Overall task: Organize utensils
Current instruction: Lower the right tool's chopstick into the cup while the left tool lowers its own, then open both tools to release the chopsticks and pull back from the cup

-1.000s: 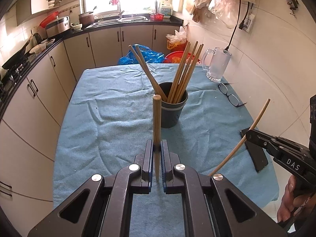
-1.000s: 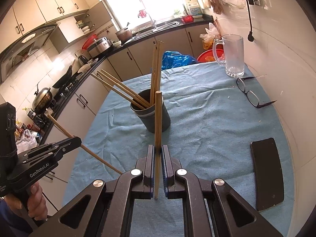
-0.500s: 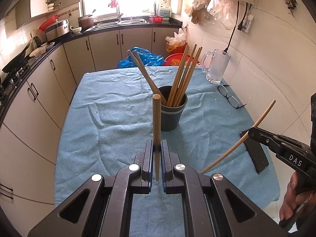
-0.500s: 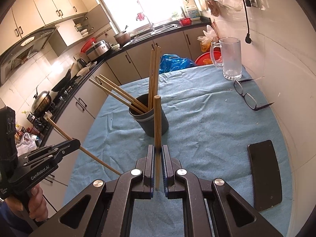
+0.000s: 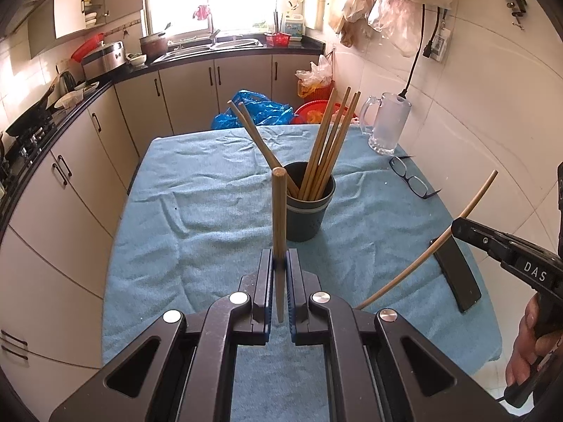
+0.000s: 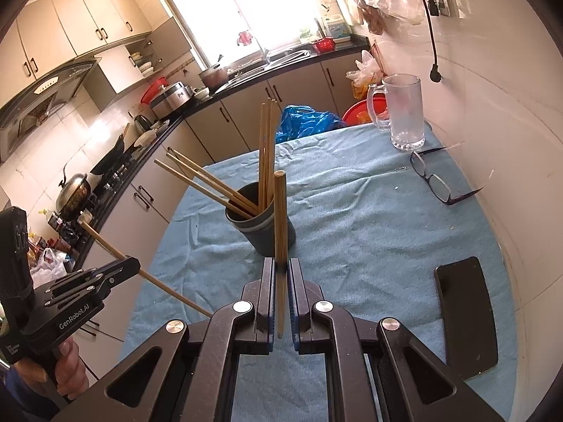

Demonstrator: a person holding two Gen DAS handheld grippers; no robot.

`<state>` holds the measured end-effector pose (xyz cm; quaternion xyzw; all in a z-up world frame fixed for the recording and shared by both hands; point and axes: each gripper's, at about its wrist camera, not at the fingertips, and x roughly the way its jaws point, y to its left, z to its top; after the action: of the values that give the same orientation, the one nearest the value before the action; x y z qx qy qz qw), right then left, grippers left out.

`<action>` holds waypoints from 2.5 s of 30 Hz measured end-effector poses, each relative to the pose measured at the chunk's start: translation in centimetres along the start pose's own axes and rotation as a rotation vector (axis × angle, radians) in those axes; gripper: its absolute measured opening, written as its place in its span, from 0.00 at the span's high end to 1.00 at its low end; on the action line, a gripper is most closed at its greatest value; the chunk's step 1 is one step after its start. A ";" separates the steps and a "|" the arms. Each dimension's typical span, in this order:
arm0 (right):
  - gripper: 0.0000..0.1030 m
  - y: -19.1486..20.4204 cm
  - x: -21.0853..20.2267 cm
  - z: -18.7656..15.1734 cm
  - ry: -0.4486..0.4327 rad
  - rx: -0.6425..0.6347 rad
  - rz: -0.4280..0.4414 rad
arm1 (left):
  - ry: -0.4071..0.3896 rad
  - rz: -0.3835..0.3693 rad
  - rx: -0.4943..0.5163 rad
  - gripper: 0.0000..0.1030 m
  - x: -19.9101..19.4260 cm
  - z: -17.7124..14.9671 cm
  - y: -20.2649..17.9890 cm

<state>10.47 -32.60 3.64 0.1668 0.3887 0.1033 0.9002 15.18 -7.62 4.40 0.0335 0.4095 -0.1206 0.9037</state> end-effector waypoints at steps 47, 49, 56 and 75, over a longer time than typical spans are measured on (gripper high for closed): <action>0.93 3.8 4.9 14.3 -0.090 -0.052 -0.035 | -0.077 -0.083 -0.157 0.94 4.0 14.1 2.3; 0.93 3.6 5.9 14.0 -0.066 -0.047 -0.038 | -0.060 -0.080 -0.156 0.94 4.7 13.8 2.3; 0.92 3.2 8.1 13.1 -0.014 -0.040 -0.041 | -0.032 -0.074 -0.162 0.94 5.9 13.1 2.9; 0.72 3.2 5.1 13.4 -0.072 -0.042 -0.062 | -0.103 -0.036 -0.186 0.72 2.9 13.0 3.8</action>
<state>23.55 -30.99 10.09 0.1394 0.3586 0.0772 0.9198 27.50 -6.57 10.66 -0.0644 0.3724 -0.1000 0.9204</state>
